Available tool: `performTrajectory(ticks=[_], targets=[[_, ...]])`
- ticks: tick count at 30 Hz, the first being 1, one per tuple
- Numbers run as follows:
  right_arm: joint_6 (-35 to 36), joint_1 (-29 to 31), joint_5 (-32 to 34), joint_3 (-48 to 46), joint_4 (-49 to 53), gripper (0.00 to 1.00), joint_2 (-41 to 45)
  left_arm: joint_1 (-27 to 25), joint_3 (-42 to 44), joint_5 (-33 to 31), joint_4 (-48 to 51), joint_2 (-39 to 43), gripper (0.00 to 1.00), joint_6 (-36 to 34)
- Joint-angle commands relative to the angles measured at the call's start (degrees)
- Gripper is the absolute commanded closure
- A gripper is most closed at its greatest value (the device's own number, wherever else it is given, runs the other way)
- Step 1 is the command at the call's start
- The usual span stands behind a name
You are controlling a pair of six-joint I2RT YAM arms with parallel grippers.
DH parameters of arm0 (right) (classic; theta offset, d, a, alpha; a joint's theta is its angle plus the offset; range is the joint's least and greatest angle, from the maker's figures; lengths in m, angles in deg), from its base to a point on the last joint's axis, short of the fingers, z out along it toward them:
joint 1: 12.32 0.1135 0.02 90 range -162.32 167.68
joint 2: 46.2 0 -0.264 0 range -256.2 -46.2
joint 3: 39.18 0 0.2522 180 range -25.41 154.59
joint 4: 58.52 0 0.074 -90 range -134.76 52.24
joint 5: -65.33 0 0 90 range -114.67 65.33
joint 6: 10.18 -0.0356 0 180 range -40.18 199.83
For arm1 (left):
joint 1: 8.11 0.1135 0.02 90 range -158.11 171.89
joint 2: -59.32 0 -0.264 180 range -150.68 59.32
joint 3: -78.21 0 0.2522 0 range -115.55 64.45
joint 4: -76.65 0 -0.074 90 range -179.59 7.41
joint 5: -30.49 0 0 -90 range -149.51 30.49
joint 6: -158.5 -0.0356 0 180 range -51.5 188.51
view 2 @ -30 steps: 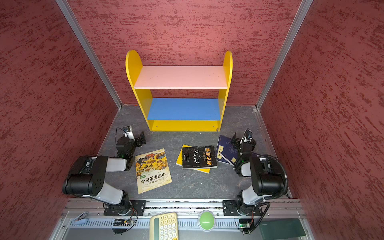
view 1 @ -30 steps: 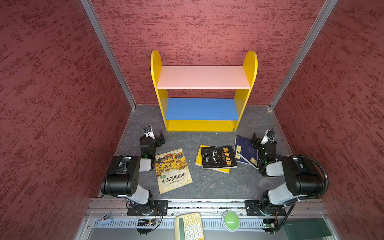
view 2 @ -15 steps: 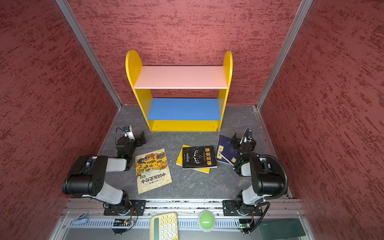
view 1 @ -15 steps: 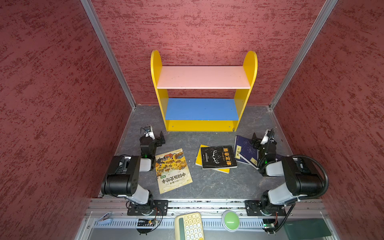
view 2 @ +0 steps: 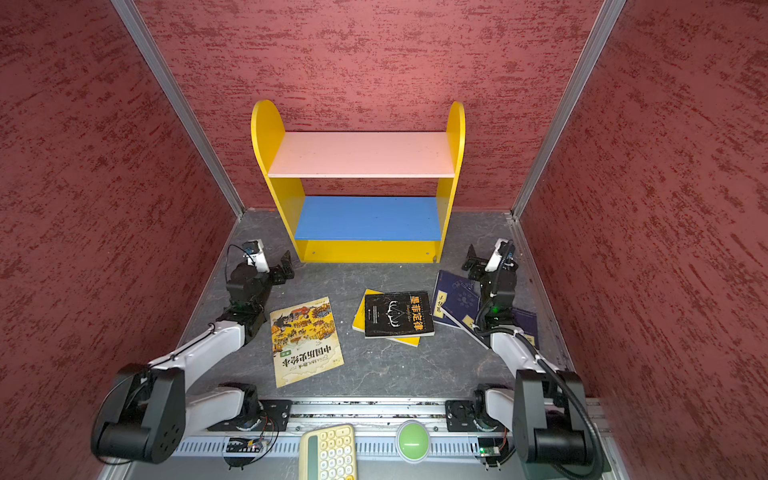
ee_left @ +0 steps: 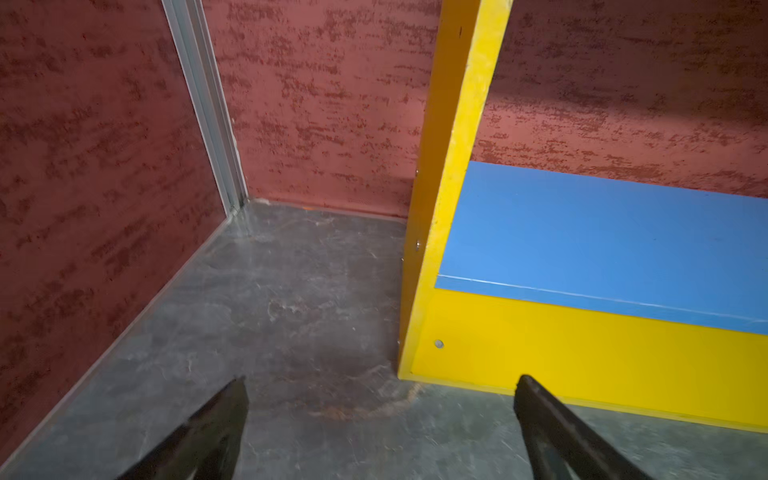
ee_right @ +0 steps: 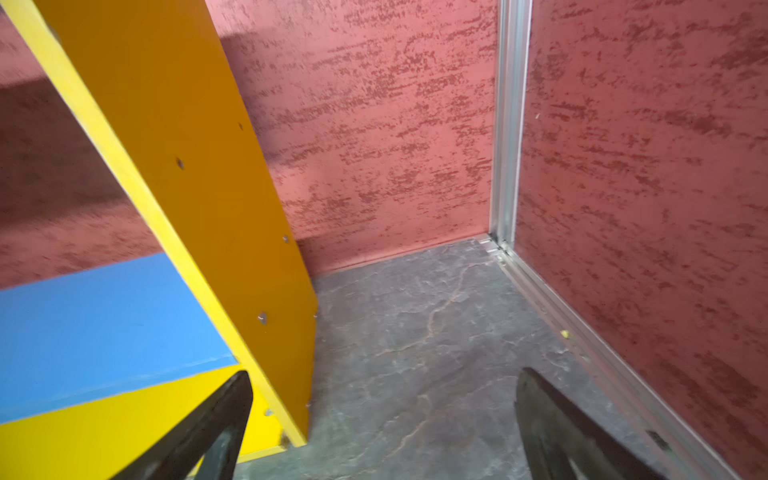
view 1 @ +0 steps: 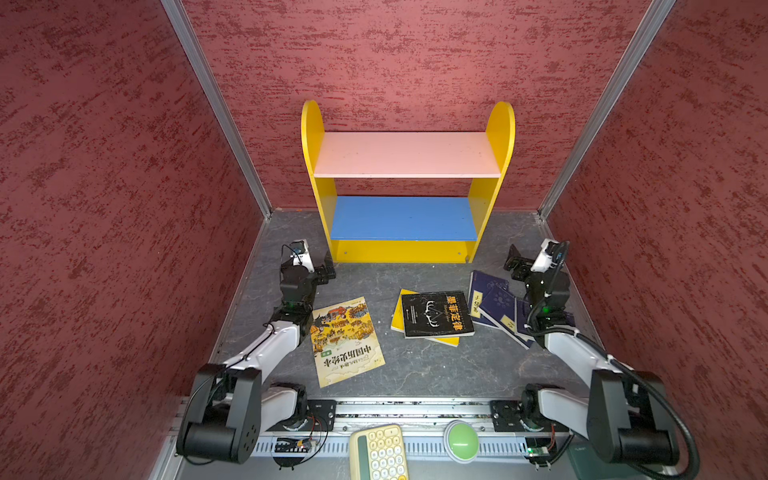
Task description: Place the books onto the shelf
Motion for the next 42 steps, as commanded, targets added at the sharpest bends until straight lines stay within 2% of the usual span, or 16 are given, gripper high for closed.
performTrajectory(ticks=[1,6,10,14,16,18,20,21,22,25,28,29,32,37,40,42], targets=[[-10.2,0.33,-6.45,3.23,14.89,0.01,3.79,-1.95,-4.65,-0.82,22.15,5.45,0.01,13.13],[-25.19,1.73,-15.58,8.35,24.7,0.01,6.26,-9.68,-7.59,0.59,30.28,11.49,0.01,27.33],[-36.35,6.19,-21.76,10.86,24.47,0.01,6.59,-18.81,-11.72,-1.93,34.94,11.73,0.01,37.27],[-43.76,12.68,-23.09,13.45,24.33,0.01,6.19,-26.18,-15.9,-2.94,39.23,9.09,0.01,51.27],[-42.38,16.37,-21.87,15.08,24.38,0.01,6.9,-30.82,-17.7,-4.37,38.63,7.23,0.01,53.43],[-39.3,19.07,-19.9,17.63,26.09,0.01,7.96,-35.32,-20.66,-7.86,39.98,5.31,0.01,52.23],[-40.6,20.39,-22.06,15.64,17.6,0.01,8.39,-39.16,-25.61,-12.78,43.38,3.8,0.01,48.95],[-41.98,20.33,-24.19,14.61,14.66,0.01,8.11,-40.1,-26.24,-13.03,41.9,3.38,0.01,46.96],[-42.53,20.23,-25.63,15.15,15.82,0.01,7.67,-40.51,-25.39,-11.79,37.59,2.86,0.01,45.75],[-40.8,20.23,-24.33,20.39,25.88,0.01,6.52,-38.02,-23.43,-2.72,30.59,1.91,0.01,45.57],[-39.99,20.26,-26.57,20.24,22.44,0.01,4.26,-33.9,-20.71,5.31,26.69,2.75,0.01,47.52],[-39.47,20.16,-25.77,21.27,25.08,0.01,2.96,-32.67,-20.05,5.97,26.73,3.18,0.01,48.63],[-37.45,20.06,-24.97,26.32,32.7,0.01,-2.33,-30.29,-19.97,1.14,37.56,4.45,0.01,55.06],[-34.28,20.12,-26.3,30.83,35.61,0.01,-9.03,-27.44,-20.25,-5.44,60.09,8.19,0.01,61.35],[-32.04,20.23,-28.01,31.88,36.66,0.01,-12.41,-22.67,-19.7,-5.3,73.73,10.46,0.01,62.5],[-31.08,20.48,-28.84,32.17,36.72,0.01,-14.11,-18.25,-18.53,-3.45,79.23,12.25,0.01,61.0]])
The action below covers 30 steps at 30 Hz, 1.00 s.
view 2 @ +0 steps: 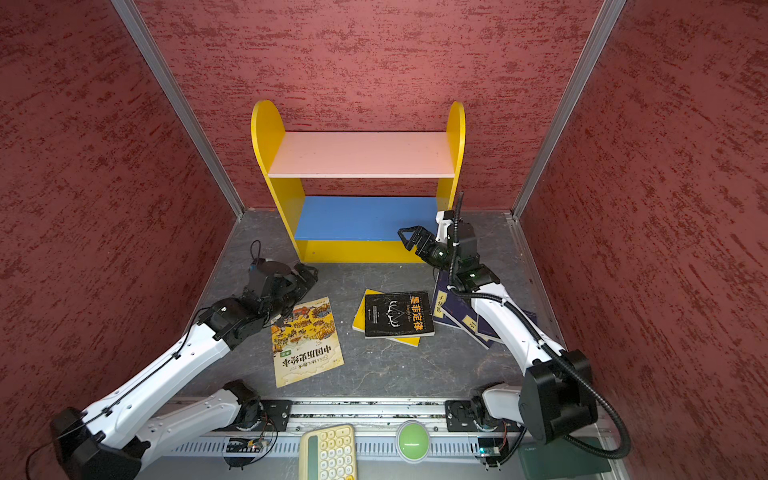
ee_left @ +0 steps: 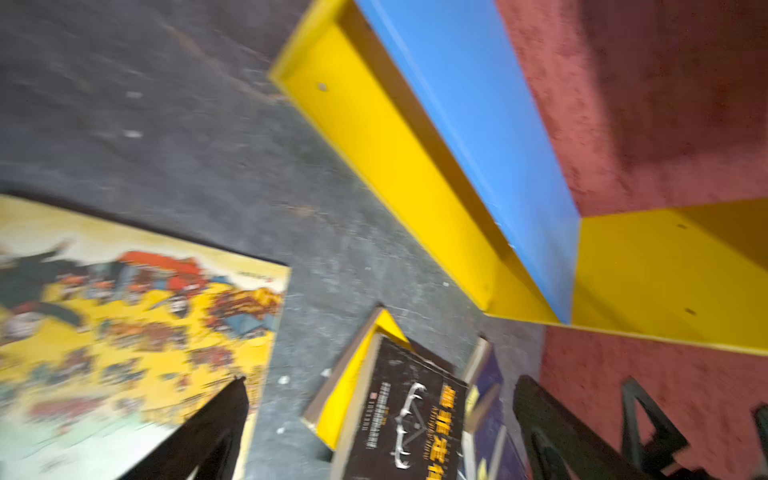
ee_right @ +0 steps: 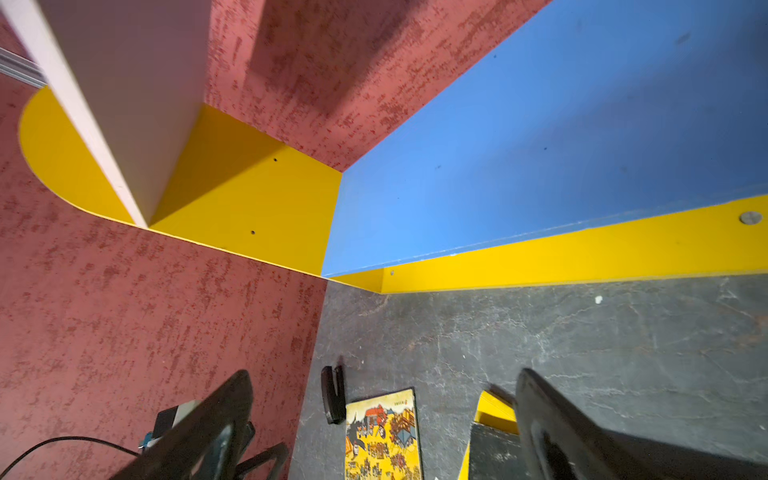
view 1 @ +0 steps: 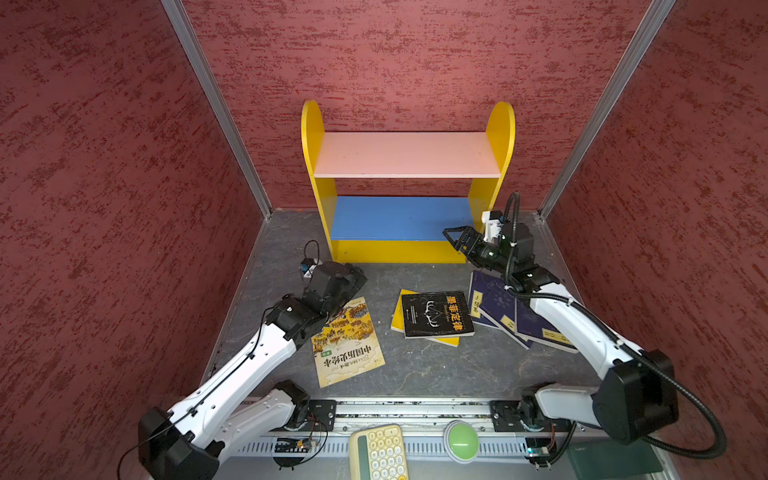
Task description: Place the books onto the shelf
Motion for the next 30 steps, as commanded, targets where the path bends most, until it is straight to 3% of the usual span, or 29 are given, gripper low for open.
performTrajectory(ticks=[1,7,14,20,30], targets=[[3.64,0.51,-2.72,2.04,2.4,0.01,-2.08,5.92,1.96,0.52,17.84,2.98,0.01,-0.08],[9.8,2.13,-1.54,6.0,7.07,0.01,-6.24,13.23,6.97,4.75,23.69,7.81,0.0,-2.71],[13.08,6.13,-0.72,7.39,9.73,0.01,-11.18,14.32,12.95,8.57,19.87,8.7,0.01,-3.89],[11.05,15.35,6.71,6.06,8.19,0.01,-14.01,16.3,16.7,10.71,14.16,5.88,0.01,-6.43],[5.72,32.34,19.1,20.11,13.63,0.01,-30.74,21.62,22.37,17.9,8.03,4.87,0.01,-15.21]])
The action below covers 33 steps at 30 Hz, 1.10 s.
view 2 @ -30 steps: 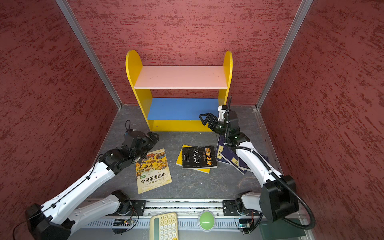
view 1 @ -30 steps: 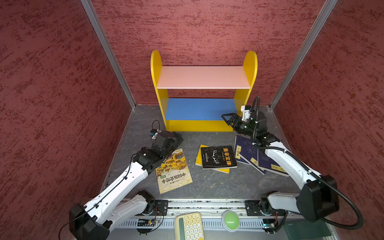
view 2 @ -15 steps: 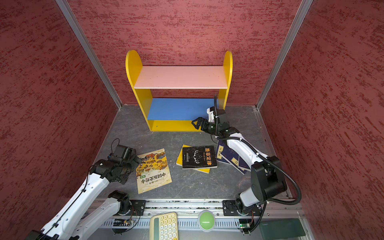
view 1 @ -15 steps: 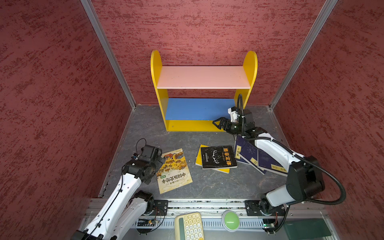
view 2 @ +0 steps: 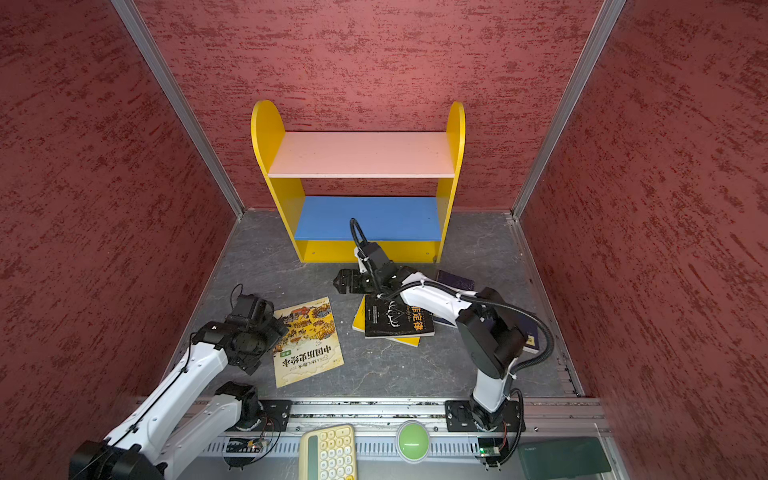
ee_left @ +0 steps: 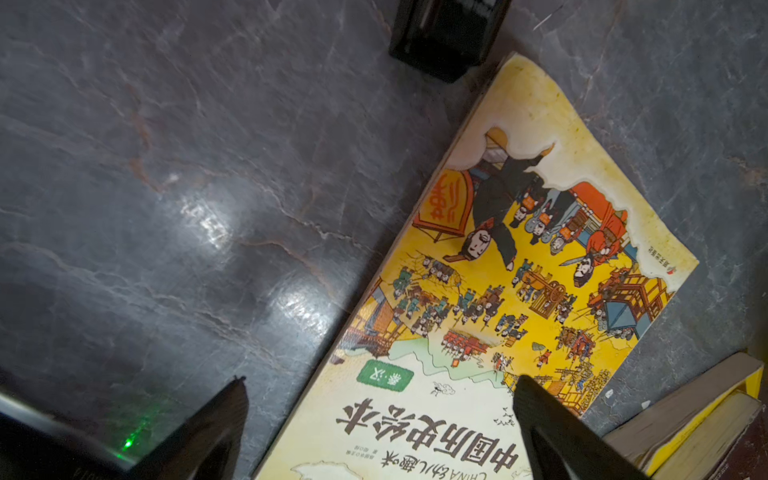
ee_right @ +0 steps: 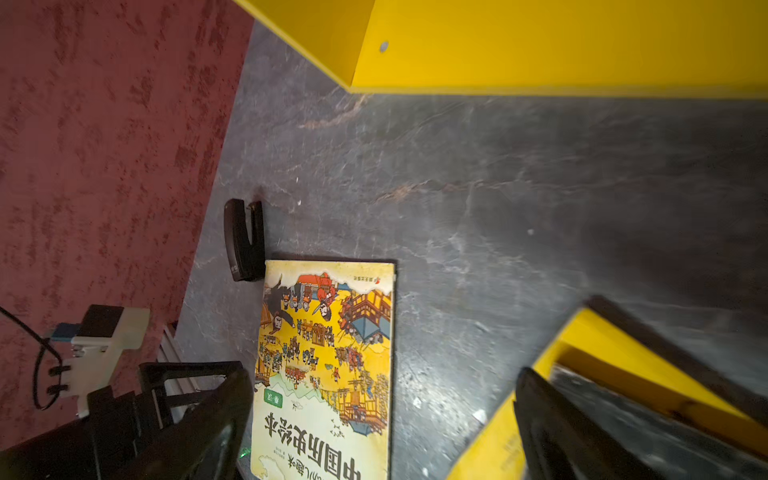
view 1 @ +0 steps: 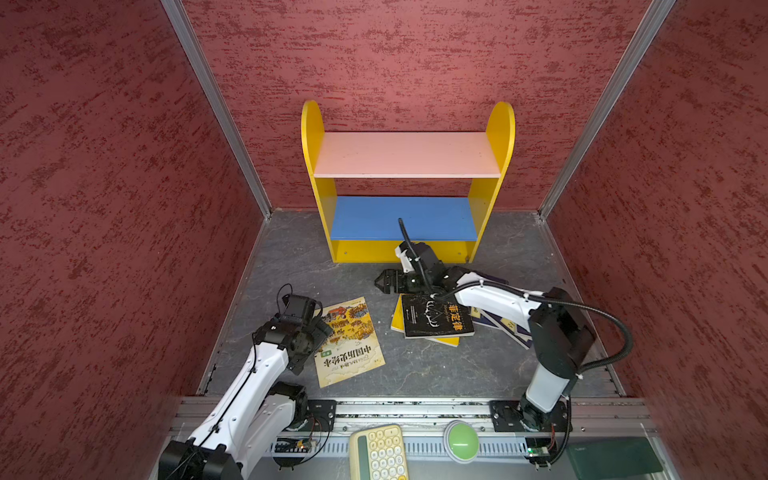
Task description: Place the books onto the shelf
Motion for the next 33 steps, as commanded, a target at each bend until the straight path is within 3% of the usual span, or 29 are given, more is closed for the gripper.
performTrajectory(ticks=[1,8,14,25,29,33], targets=[[-4.06,3.99,8.19,4.16,3.33,0.01,-3.54,2.02,2.45,5.12,-5.21,-0.51,0.01,-4.81],[-11.39,7.72,11.02,7.45,2.15,0.01,-10.74,3.54,4.59,10.33,-11.42,-3.48,0.01,-6.74],[-13.56,8.62,13.6,11.08,8.13,0.01,-15.11,4.48,5.79,12.7,-15.27,-6.05,0.01,-8.09],[-15.03,8.68,-0.15,10.52,-0.07,0.06,-19.41,6.3,9.91,18.96,-25.14,-11.67,0.01,-6.18],[-16.32,8.22,-7.04,7.23,-8.06,0.12,-18.2,7.31,10.56,21.52,-28.65,-15.91,0.01,-5.34],[-18.83,7.26,-8.61,1.08,-15.52,0.14,-14.67,8.11,10.38,23.46,-31.44,-19.56,0.02,-5.06]])
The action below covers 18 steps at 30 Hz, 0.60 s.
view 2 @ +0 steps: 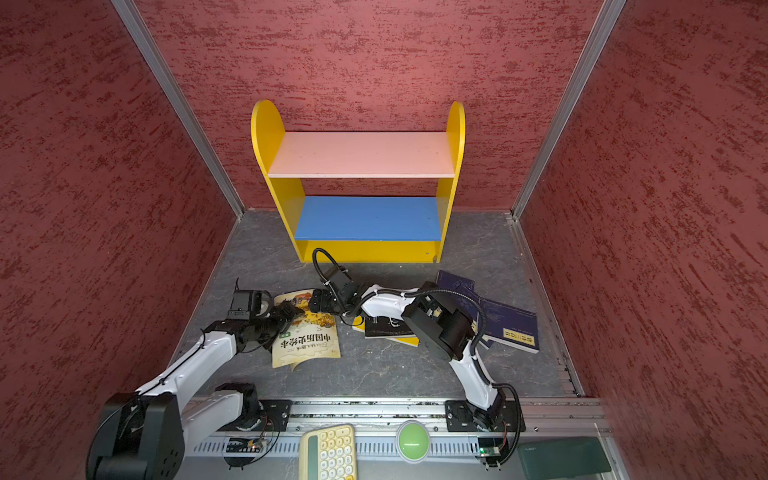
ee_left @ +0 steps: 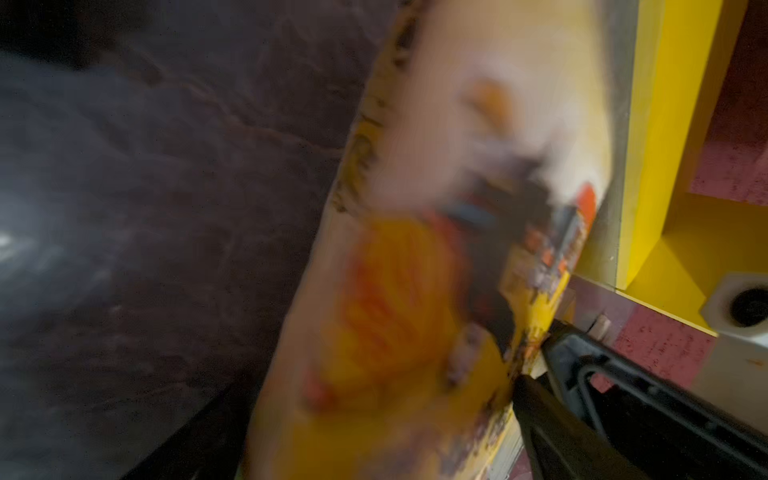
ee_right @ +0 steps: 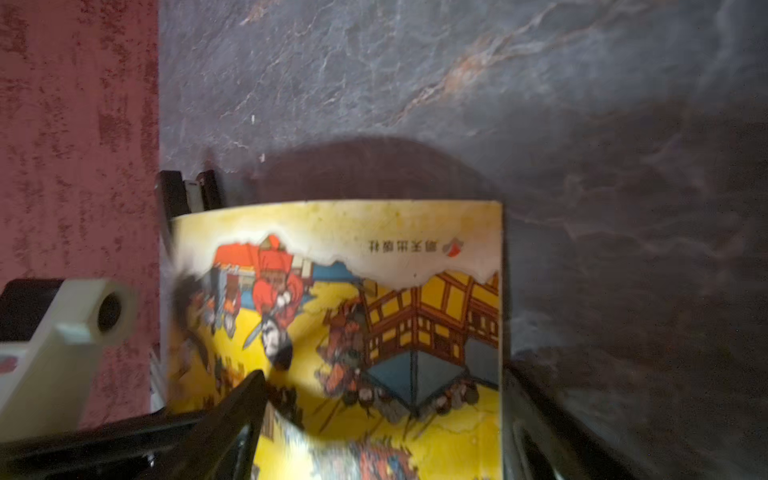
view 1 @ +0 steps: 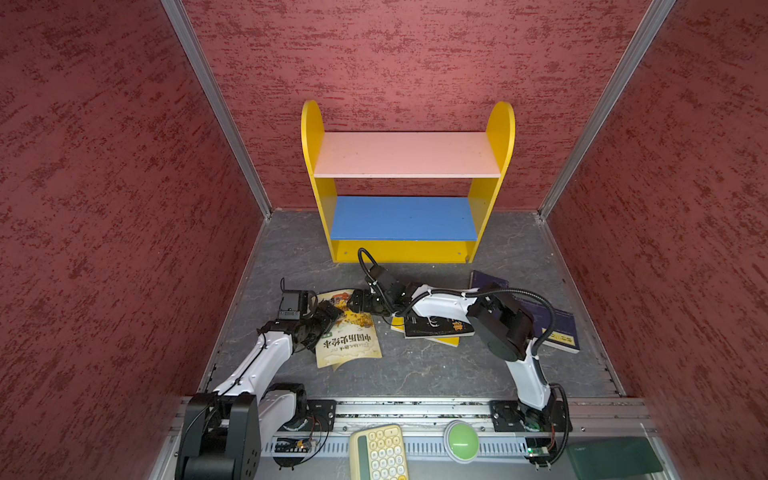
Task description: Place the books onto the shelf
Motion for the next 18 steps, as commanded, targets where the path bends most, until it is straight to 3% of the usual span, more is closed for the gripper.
performTrajectory(ticks=[1,8,15,18], targets=[[-4.73,-0.09,-7.0,-6.3,-8.6,0.15,2.6,0.6,4.58,0.35,0.51,-5.55,0.02,0.26],[-13.01,-3.66,-9.2,-17.77,-26.06,0.2,7.13,1.67,3.74,1.41,-0.25,-6.76,0.03,-0.37],[-13.61,-4.46,-9.91,-17.68,-26.56,0.37,7.14,2.16,2.96,1.94,-0.04,-7.46,0.03,-1.91],[-13.96,-5.12,-9.34,-19.15,-26.13,0.51,8.84,2.43,2.29,2.0,0.43,-7.64,0.03,-2.7]])
